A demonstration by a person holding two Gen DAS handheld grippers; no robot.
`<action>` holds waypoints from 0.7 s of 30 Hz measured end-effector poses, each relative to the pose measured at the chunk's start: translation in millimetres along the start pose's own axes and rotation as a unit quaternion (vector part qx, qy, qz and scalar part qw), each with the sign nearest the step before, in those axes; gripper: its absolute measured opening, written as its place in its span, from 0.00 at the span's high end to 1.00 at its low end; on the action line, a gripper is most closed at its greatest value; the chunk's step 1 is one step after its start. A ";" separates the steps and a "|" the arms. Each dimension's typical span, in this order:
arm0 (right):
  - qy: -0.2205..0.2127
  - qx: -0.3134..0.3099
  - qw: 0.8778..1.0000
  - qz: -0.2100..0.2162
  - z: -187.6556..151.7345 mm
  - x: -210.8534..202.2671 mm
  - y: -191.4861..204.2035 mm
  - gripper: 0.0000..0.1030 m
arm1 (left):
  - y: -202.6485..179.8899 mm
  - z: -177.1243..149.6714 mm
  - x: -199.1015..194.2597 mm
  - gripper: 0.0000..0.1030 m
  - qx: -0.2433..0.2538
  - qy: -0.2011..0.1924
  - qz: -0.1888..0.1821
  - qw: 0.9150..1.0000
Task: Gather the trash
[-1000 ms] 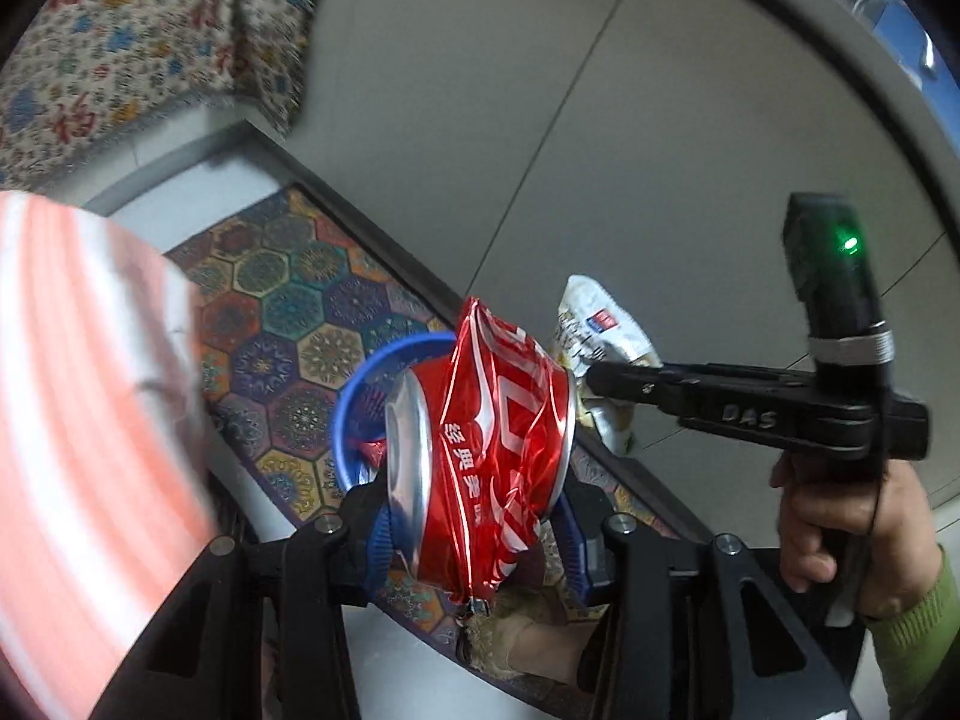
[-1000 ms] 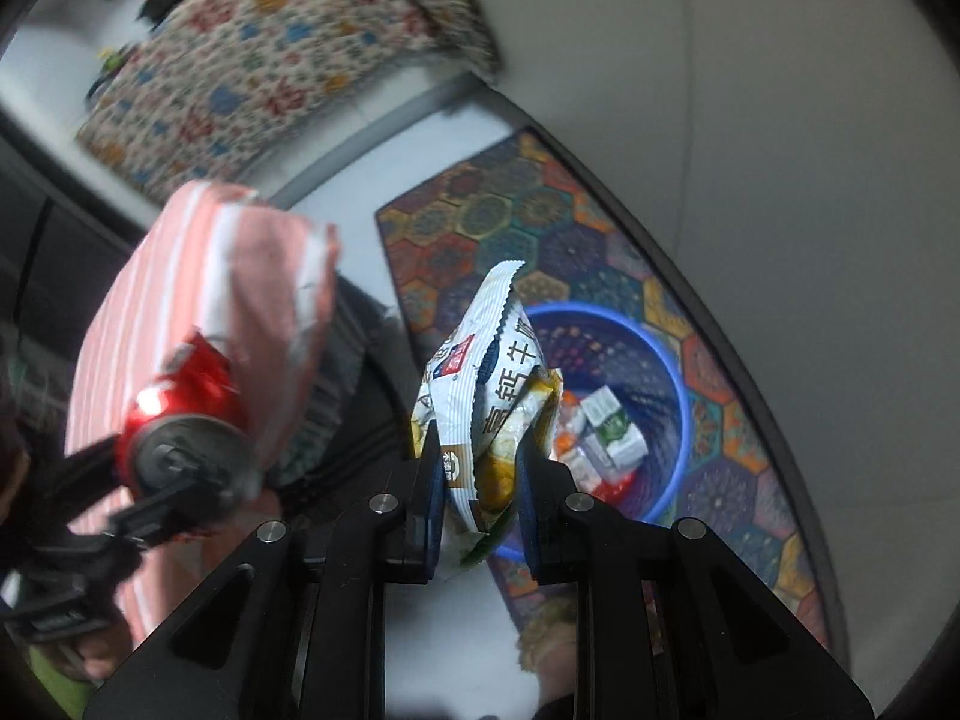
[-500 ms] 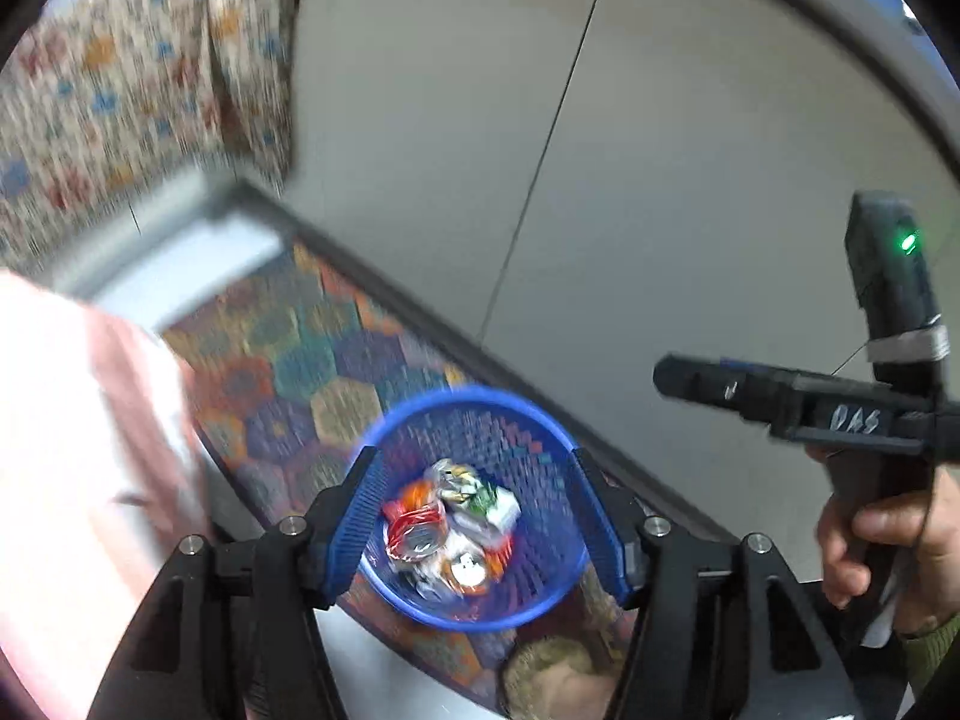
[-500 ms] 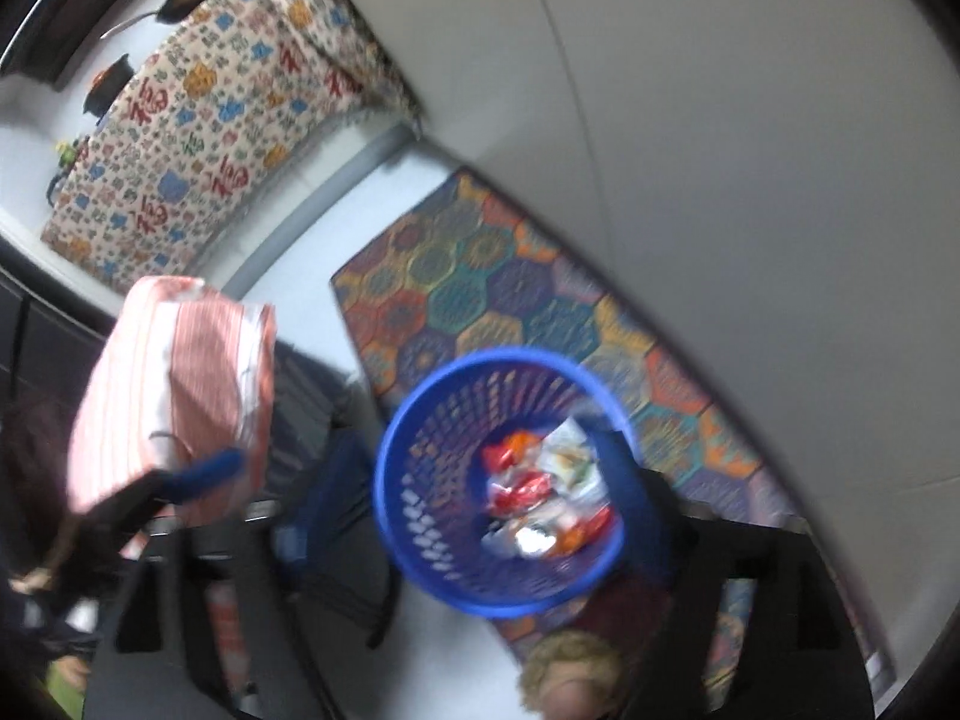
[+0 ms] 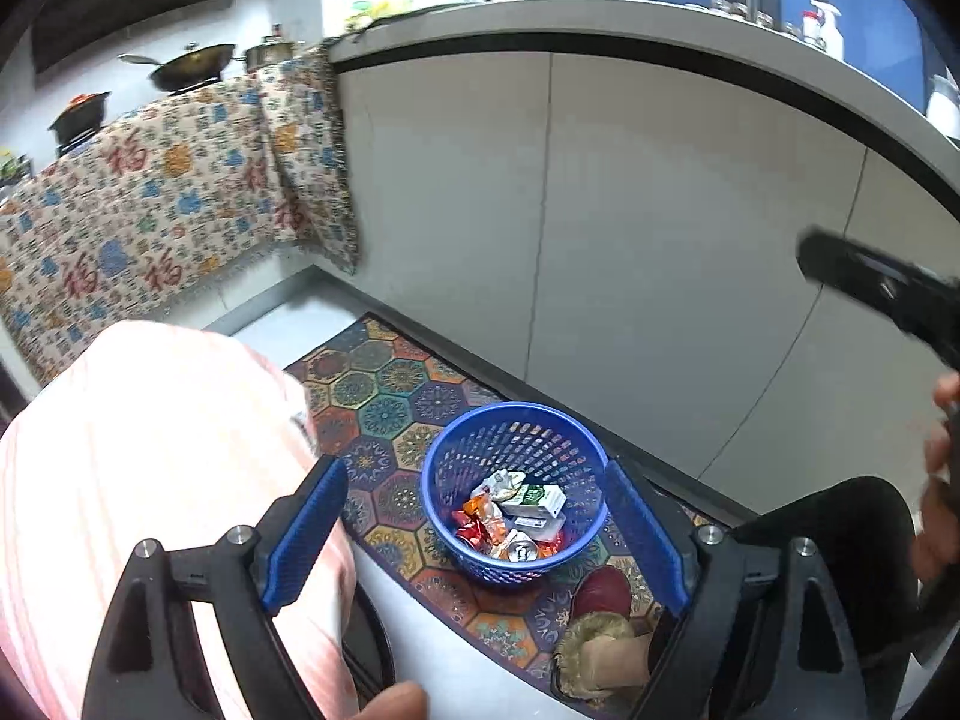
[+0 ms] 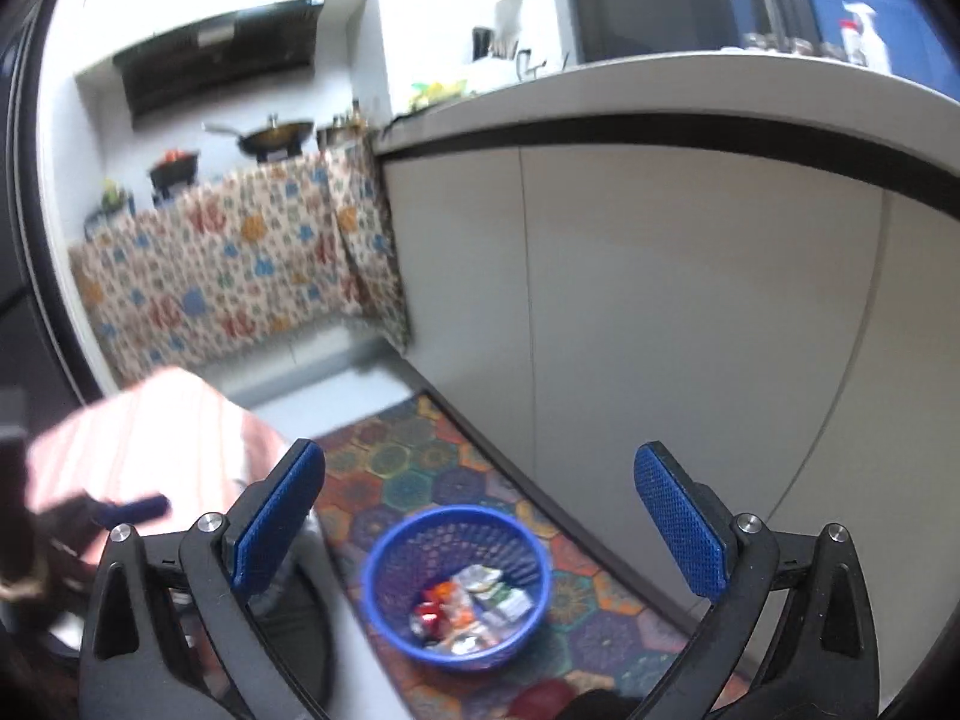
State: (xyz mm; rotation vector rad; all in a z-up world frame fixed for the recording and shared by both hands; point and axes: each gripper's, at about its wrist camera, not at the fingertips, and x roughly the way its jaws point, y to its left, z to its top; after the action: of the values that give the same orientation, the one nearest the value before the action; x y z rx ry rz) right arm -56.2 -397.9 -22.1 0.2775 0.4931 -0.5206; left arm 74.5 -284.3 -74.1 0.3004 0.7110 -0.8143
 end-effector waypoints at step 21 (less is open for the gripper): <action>0.199 -0.013 0.980 0.013 -42.6 17.9 7.5 0.00 | 2.1 -6.5 11.2 0.14 -0.028 0.092 0.029 0.995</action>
State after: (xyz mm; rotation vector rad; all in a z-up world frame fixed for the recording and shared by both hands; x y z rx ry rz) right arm -54.7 -382.9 -66.5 0.3644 0.8836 -0.4335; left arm 78.4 -285.9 -86.6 0.3462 0.8932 -0.7163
